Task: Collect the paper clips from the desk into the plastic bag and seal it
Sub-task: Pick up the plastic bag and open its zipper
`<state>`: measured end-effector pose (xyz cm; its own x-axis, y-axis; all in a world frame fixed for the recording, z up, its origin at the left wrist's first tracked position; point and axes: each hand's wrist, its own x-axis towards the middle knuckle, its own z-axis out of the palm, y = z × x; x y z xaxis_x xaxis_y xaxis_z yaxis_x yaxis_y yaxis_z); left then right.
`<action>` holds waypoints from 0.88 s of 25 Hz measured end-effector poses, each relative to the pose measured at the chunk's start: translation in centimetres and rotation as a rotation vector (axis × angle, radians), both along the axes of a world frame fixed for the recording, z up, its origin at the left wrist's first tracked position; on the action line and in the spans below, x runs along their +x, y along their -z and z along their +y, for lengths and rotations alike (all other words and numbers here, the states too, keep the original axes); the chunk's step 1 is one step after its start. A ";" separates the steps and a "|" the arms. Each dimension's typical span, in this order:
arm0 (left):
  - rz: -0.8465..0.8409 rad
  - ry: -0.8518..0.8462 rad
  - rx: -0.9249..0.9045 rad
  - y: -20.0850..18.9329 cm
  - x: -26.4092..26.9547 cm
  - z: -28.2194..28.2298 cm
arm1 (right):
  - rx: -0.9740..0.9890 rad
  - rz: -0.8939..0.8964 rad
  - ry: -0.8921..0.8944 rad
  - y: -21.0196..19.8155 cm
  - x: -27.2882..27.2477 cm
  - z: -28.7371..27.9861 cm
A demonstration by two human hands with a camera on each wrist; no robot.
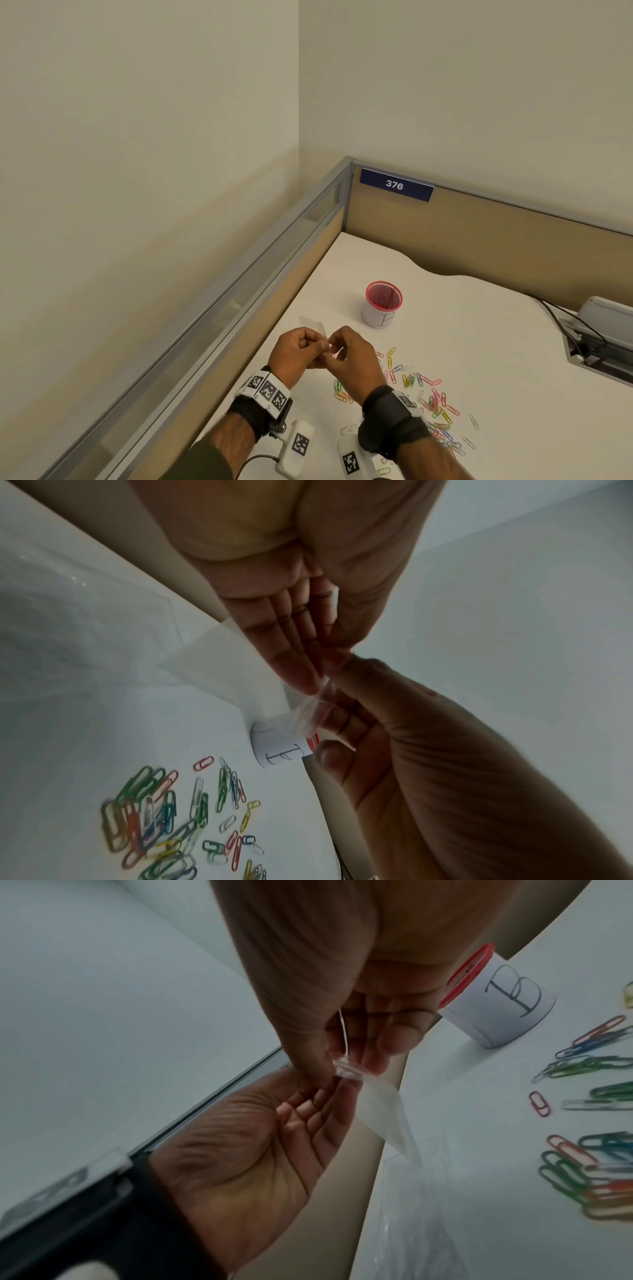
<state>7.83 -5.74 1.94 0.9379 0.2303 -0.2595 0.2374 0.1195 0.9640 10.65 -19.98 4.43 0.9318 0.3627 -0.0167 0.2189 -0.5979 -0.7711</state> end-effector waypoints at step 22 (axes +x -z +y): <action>-0.010 0.180 0.425 -1.2 -1.2 -1.1 | -0.075 0.044 -0.013 -0.6 0.3 -0.9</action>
